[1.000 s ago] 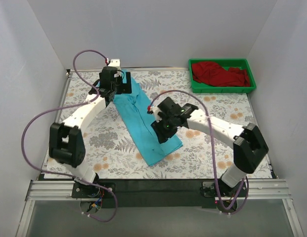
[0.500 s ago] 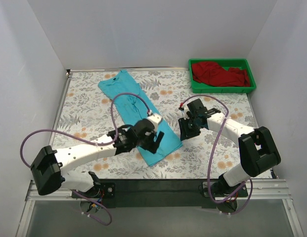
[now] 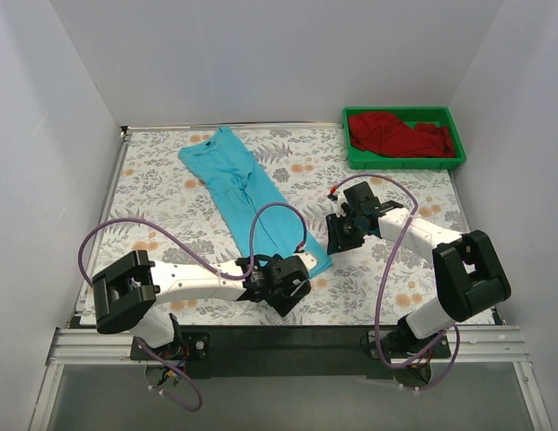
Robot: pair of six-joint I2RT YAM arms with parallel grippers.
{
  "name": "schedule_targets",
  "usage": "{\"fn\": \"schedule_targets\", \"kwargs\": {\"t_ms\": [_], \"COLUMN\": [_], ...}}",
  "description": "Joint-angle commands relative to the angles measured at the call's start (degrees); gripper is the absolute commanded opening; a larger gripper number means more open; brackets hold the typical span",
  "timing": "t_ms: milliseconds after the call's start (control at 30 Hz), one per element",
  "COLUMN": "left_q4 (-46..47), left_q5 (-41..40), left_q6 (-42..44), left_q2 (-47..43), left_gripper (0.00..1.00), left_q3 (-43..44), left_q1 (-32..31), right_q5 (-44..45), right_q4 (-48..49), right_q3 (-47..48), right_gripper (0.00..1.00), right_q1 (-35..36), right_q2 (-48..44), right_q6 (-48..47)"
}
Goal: Fold and stack the t-shirts
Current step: Fold the tshirt
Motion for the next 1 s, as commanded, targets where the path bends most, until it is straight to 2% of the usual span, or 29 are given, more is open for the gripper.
{"fn": "schedule_targets", "kwargs": {"t_ms": [0,167,467,733,833,967], "left_q4": [-0.1,-1.7,-4.8,-6.1,-6.3,-6.4], "left_q5": [-1.4,-1.3,-0.8,1.2,2.0,2.7], "left_q6": [2.0,2.1,0.3,-0.8,-1.1,-1.7], "left_q2": [-0.5,1.0,7.4,8.8,8.3,7.7], "left_gripper": [0.65,0.58,0.53,0.18,0.11,0.07], "left_q3": [-0.6,0.0,2.1,2.8,2.7,2.7], "left_q1": [-0.2,-0.2,-0.2,-0.3,-0.2,-0.3], "right_q5": [-0.5,0.2,-0.5,-3.0,-3.8,-4.1], "right_q4": [1.6,1.8,2.9,2.9,3.1,3.4], "right_q3": [-0.5,-0.7,-1.0,-3.4,-4.6,-6.1], "right_gripper": [0.39,0.39,0.40,0.42,0.42,0.41], "right_q1": [-0.4,-0.4,-0.3,-0.4,-0.2,-0.2], "right_q2": [-1.6,-1.5,-1.1,0.7,2.0,2.4], "right_q6": [0.6,1.2,2.5,3.1,3.0,2.9]}}
